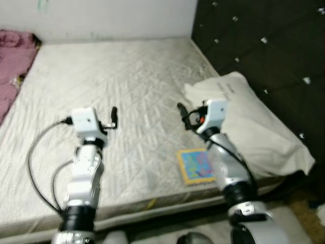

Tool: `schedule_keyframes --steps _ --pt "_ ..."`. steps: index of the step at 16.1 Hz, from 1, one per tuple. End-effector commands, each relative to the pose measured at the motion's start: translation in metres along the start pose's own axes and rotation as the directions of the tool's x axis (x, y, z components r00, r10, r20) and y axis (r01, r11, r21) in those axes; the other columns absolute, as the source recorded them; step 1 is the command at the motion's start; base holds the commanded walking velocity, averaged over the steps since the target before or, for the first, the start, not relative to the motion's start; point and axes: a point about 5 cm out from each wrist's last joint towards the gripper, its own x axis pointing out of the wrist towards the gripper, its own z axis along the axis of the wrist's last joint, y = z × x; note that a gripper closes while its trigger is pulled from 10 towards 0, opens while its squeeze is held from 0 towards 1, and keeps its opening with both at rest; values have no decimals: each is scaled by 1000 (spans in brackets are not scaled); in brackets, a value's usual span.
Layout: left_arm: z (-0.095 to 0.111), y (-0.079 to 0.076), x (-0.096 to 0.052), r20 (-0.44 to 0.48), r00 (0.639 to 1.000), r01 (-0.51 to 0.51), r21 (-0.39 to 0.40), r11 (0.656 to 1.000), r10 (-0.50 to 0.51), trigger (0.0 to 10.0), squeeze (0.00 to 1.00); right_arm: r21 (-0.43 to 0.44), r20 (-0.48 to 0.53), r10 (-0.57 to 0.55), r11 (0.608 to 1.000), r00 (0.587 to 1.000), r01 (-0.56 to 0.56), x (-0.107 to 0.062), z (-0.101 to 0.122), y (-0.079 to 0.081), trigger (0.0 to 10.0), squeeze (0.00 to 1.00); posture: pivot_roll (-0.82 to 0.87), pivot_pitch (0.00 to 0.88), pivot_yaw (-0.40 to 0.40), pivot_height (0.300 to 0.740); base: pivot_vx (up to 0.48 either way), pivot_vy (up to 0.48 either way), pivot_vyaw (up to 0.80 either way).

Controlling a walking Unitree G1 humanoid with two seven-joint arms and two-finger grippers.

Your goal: Clean up the room

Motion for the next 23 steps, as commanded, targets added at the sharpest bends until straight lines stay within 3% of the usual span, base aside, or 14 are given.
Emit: schedule_keyframes --steps 1,8,14,23 --pt "2 0 1 5 1000 1 -2 1000 -1 10000 0 -15 20 17 1000 1000 -17 4 7 3 10000 0 -54 0 -19 740 0 480 0" --pt "3 0 1 6 1000 -3 -6 1000 3 10000 0 -29 22 22 999 1000 -21 4 7 4 10000 0 -55 0 -21 740 0 480 58" --pt "3 0 2 7 1000 -2 -5 1000 2 10000 0 -38 27 26 999 999 -25 4 8 5 10000 0 -56 0 -18 740 0 480 678" --pt "4 -2 2 16 1000 21 -27 999 -20 10000 0 -39 3 15 999 1000 -15 4 4 5 10000 0 -56 0 -17 740 0 480 0"
